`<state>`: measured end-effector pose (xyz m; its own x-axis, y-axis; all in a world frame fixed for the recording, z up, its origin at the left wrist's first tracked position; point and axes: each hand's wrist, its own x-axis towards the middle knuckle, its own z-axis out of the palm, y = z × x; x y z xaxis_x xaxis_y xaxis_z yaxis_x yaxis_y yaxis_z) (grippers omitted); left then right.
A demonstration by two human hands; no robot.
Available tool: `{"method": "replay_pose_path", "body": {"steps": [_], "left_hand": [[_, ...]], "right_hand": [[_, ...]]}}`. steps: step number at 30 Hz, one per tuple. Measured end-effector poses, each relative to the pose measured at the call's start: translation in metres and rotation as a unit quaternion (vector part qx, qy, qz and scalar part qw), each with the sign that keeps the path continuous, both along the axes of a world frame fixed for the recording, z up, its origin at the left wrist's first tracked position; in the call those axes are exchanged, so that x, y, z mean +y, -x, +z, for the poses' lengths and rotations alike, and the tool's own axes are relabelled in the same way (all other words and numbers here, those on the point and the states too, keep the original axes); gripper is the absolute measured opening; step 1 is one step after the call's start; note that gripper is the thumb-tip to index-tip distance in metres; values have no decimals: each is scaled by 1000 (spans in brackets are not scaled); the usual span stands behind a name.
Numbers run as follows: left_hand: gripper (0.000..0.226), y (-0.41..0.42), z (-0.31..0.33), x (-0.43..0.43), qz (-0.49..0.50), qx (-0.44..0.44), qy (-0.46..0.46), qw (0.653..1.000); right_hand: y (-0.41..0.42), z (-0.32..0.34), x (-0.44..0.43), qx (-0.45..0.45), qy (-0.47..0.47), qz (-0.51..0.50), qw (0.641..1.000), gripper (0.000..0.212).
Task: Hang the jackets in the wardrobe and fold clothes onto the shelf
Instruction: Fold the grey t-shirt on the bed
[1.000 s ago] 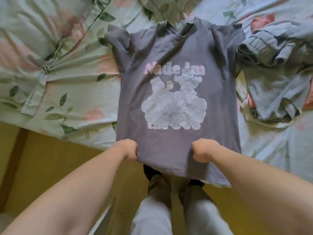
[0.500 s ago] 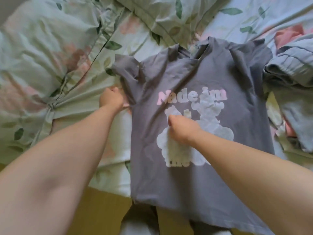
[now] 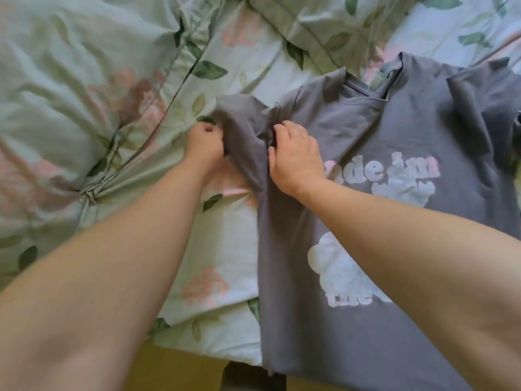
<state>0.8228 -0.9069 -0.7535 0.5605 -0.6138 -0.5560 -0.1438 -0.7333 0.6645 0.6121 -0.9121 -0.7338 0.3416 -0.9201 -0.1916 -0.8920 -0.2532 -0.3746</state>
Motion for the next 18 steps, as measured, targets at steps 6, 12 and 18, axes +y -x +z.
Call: {"method": "replay_pose_path", "body": {"steps": [6,12,18], "left_hand": [[32,28,46,85,285,-70,-44,955],[62,8,26,77,308,104,-45,945],[77,-31,14,37,150,142,1,978]], "right_hand": [[-17,-7,5,-15,-8,8,1000,56],[-23,-12,10,18,-19,19,999,62],[-21,-14,9,26,-26,28,999,62]]}}
